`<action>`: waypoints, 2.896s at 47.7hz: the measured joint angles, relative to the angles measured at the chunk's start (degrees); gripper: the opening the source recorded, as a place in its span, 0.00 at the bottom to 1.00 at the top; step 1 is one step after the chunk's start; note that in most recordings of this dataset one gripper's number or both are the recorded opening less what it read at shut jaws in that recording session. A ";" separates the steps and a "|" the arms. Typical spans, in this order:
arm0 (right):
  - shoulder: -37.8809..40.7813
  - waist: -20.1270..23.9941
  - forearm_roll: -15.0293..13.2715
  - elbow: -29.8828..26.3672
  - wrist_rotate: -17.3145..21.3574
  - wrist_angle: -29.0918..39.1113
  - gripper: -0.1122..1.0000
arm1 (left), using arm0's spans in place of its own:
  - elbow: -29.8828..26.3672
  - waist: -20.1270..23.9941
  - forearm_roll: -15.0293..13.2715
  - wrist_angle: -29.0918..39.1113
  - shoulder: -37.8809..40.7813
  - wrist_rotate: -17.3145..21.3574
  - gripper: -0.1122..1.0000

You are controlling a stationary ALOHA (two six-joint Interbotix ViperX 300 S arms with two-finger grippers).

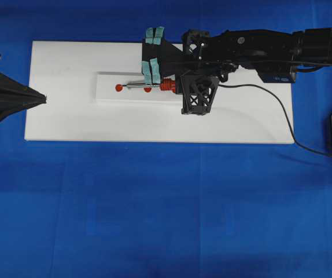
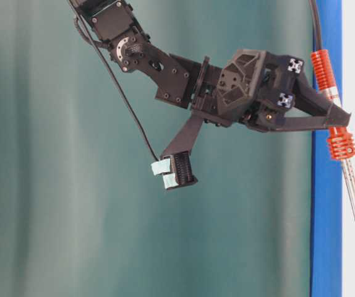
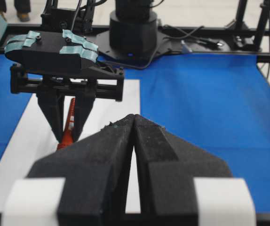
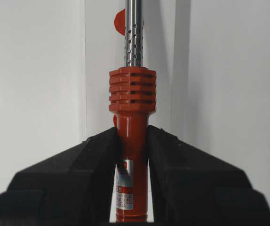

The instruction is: Touch the tip of the soldering iron to the mark.

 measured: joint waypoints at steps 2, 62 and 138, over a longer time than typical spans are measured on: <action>0.00 0.00 -0.09 0.00 0.00 0.09 0.16 | 0.00 -0.09 0.00 0.00 0.09 0.09 0.10; 0.00 0.09 -0.09 0.00 -0.09 0.00 0.16 | 0.00 -0.09 0.00 0.00 0.00 0.09 0.10; -8.09 0.00 -5.27 -8.17 0.44 12.39 0.16 | 0.00 -0.09 0.00 0.00 0.00 0.09 0.10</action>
